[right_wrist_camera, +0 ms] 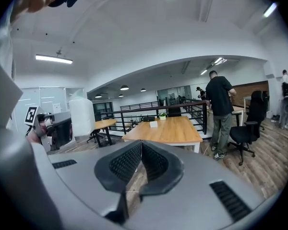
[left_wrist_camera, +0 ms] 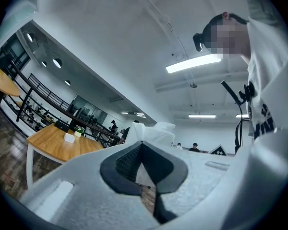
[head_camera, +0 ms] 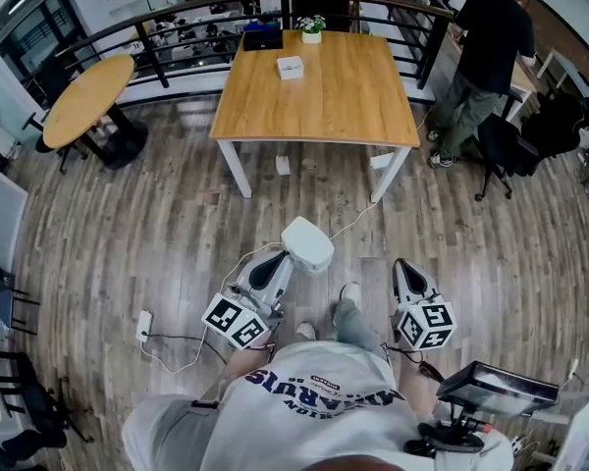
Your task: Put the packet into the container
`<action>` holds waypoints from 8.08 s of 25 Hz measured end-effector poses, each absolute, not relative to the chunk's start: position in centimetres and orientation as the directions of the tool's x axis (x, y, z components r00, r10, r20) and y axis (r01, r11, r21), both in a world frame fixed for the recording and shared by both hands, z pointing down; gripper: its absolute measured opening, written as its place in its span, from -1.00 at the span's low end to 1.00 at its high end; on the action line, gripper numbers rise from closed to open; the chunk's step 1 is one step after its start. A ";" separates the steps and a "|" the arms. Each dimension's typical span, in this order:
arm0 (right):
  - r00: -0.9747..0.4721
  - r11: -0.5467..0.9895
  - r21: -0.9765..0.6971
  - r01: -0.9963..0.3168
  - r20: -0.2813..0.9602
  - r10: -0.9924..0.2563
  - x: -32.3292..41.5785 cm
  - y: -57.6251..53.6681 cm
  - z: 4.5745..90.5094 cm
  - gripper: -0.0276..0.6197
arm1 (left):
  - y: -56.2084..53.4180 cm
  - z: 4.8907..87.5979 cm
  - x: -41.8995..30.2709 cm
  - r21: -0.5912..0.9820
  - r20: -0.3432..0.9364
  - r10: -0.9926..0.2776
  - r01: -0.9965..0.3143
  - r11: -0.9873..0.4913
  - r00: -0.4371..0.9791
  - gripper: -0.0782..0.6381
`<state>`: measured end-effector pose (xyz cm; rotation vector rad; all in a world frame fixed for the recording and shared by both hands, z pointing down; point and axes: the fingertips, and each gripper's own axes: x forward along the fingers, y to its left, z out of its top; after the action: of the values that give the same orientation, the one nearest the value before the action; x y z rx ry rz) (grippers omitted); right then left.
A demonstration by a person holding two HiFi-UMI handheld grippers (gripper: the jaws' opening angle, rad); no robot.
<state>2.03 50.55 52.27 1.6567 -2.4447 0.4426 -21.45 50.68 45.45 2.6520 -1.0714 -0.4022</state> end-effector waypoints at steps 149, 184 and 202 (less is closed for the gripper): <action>-0.632 0.522 -0.363 -0.772 0.340 -0.697 14.7 -39.7 58.3 -0.88 | -34.0 44.3 -8.0 0.345 -0.114 -0.855 -0.787 -0.512 0.506 -0.77; -0.479 0.361 -0.344 -0.867 0.378 -0.792 18.4 -40.0 57.6 -0.88 | -43.9 54.4 -5.5 -0.306 0.695 -0.515 -0.442 -0.843 0.501 -0.77; -0.411 0.296 -0.316 -0.901 0.411 -0.814 20.5 -39.7 57.8 -0.88 | -45.0 59.7 -7.9 -0.216 0.891 -0.281 -0.212 -0.953 0.356 -0.77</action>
<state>20.54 -39.67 57.79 1.5964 -2.3857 0.7600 -7.86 -45.03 59.66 2.6385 -0.4795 1.7548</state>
